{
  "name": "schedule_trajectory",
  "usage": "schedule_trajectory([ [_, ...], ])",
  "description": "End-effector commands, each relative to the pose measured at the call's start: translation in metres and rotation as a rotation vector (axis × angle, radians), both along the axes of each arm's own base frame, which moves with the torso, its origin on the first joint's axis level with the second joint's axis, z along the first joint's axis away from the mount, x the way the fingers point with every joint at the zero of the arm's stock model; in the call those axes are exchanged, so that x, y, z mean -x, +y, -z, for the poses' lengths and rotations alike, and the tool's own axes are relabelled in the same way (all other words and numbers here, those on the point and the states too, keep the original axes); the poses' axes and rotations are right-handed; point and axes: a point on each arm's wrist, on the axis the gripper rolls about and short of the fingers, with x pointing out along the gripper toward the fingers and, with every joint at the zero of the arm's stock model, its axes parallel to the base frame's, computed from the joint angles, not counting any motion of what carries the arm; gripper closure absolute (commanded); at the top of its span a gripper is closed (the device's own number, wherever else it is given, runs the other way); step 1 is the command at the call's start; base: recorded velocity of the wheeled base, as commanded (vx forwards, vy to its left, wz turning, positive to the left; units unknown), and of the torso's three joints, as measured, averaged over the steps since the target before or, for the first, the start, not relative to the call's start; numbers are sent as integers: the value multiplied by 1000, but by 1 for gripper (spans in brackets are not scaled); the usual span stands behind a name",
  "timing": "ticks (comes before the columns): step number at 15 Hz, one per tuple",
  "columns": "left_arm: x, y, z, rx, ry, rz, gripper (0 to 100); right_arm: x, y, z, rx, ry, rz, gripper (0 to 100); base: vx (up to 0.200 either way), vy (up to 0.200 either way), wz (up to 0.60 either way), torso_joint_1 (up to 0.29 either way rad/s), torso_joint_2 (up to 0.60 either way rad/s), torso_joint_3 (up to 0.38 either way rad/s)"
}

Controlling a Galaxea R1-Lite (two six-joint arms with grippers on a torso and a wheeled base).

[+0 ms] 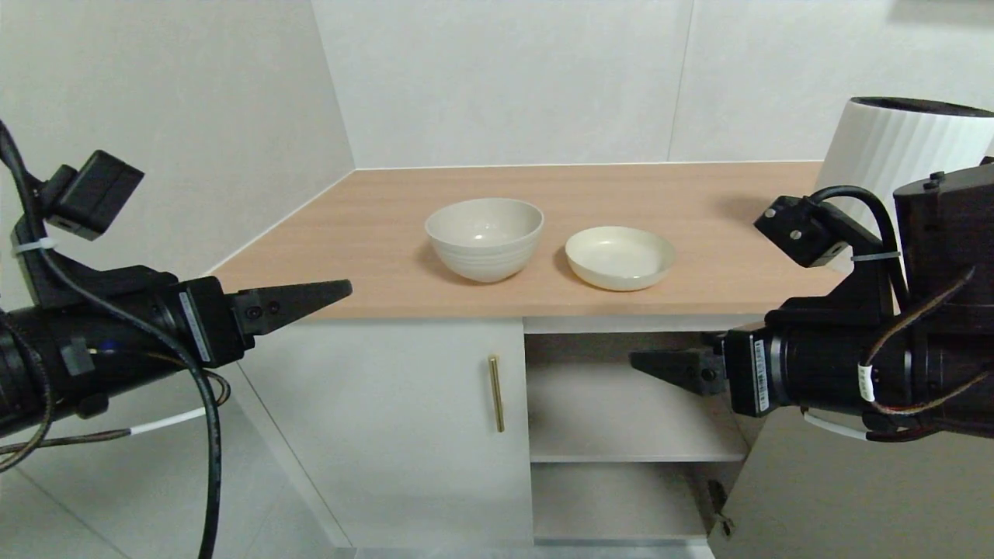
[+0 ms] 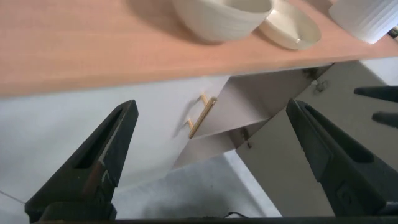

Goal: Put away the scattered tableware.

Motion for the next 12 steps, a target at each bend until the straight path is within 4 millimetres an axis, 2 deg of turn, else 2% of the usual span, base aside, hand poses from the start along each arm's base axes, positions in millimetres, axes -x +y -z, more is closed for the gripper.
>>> schedule_trajectory([
  [1,-4,-1,2,-2,14,-1,0,-2,1,2,6,7,1,0,0,0,0,178,-471,-286],
  [7,-11,-3,7,-6,42,2,0,-5,3,4,11,10,2,0,0,0,0,194,-479,-282],
  [9,-21,-10,5,-8,46,17,0,-19,5,5,20,-44,12,0,0,0,0,100,-232,-134],
  [10,-30,-15,3,-6,47,29,0,-35,8,2,26,-80,33,0,0,0,0,36,-100,-41],
  [12,-49,-24,0,3,81,28,0,-56,11,-1,64,-41,92,0,0,0,0,0,0,0],
])
